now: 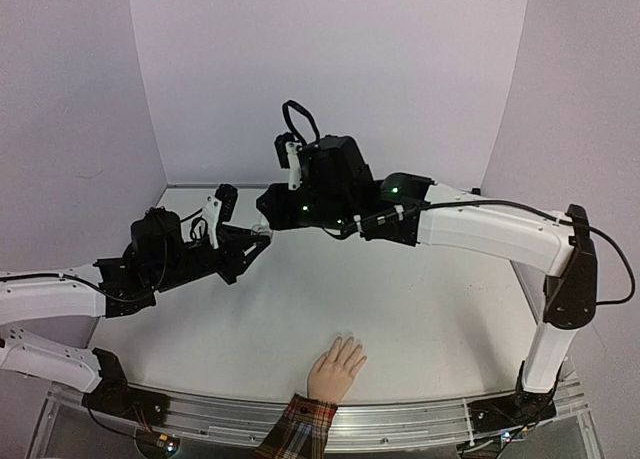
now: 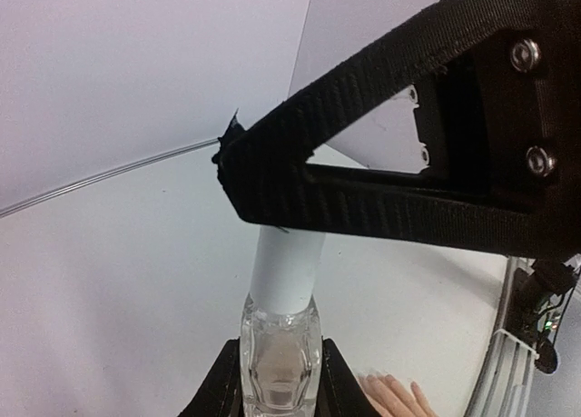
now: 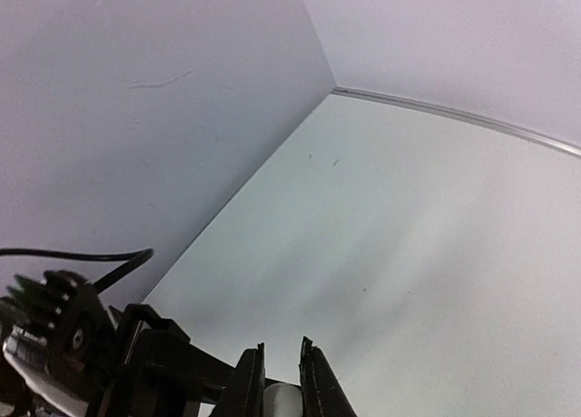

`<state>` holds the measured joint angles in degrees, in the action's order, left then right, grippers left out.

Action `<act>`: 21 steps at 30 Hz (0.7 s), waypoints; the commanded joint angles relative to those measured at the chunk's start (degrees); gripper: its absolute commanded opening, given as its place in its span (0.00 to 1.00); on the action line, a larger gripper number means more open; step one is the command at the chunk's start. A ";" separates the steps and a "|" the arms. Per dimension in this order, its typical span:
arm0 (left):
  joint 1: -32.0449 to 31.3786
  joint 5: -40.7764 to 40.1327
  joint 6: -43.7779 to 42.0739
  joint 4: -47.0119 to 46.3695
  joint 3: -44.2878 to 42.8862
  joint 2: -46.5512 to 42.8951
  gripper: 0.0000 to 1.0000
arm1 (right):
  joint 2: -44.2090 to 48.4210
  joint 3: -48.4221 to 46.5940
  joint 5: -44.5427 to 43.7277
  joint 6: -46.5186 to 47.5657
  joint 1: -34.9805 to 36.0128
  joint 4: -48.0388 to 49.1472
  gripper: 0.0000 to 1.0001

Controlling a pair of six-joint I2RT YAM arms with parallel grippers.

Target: Paint the nails

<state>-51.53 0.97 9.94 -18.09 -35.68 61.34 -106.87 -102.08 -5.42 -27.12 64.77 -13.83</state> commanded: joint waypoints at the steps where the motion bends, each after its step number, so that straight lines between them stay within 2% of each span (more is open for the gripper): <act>1: 0.33 -3.90 -3.66 -5.28 -4.11 0.41 0.00 | -1.88 -2.09 -2.45 -9.63 3.61 -11.44 0.00; 2: 0.34 -3.67 -3.40 -5.23 -3.64 0.04 0.00 | -1.15 -1.69 -3.26 -9.36 3.57 -11.55 0.03; 3: 0.37 -3.30 -3.08 -5.23 -3.04 -0.39 0.00 | -0.20 -1.41 -3.64 -8.74 3.46 -11.56 0.10; 6: 0.34 -1.27 -2.24 -4.34 -1.68 -1.55 0.00 | 3.21 -1.10 -1.68 -4.43 2.56 -11.57 0.44; 8: 0.36 2.59 -1.59 -3.02 -1.11 -2.29 0.00 | 5.36 -0.93 3.87 -0.25 1.07 -11.69 0.64; 10: 0.33 7.96 -1.24 -1.59 -0.78 -3.10 0.00 | 7.90 0.59 12.32 6.64 -1.44 -11.80 0.74; 16: 0.43 26.08 -0.09 -0.33 -0.60 -4.92 0.00 | 13.17 6.36 43.40 23.23 -8.45 -12.54 0.76; 21: 0.47 35.34 0.96 -1.46 -1.51 -5.39 0.00 | 13.88 6.87 55.19 32.98 -8.76 -14.24 0.67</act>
<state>-51.19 24.55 9.55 -16.95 -35.66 57.34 -94.06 -96.19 32.34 -5.87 54.99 -26.44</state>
